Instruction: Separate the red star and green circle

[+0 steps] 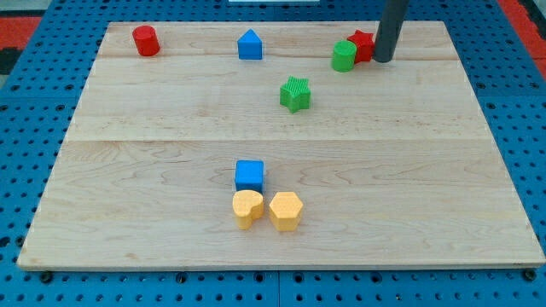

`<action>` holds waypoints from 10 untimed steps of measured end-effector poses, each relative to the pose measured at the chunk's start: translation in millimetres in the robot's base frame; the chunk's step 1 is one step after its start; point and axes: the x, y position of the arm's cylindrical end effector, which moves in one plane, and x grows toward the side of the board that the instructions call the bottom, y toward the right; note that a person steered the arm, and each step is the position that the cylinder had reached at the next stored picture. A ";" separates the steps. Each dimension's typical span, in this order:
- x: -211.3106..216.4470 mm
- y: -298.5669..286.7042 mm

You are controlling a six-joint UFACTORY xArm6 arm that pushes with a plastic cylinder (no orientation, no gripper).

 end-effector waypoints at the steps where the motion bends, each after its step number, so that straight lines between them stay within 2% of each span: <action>1: -24.1 0.0; 2: -28.3 2.4; 3: -8.2 -22.4; 4: -2.3 -100.9; 5: 41.8 -135.6; 6: 84.1 -145.8; 7: 97.5 -97.5; 8: 147.3 -46.5; 9: 239.8 -43.5; 10: 307.5 -106.7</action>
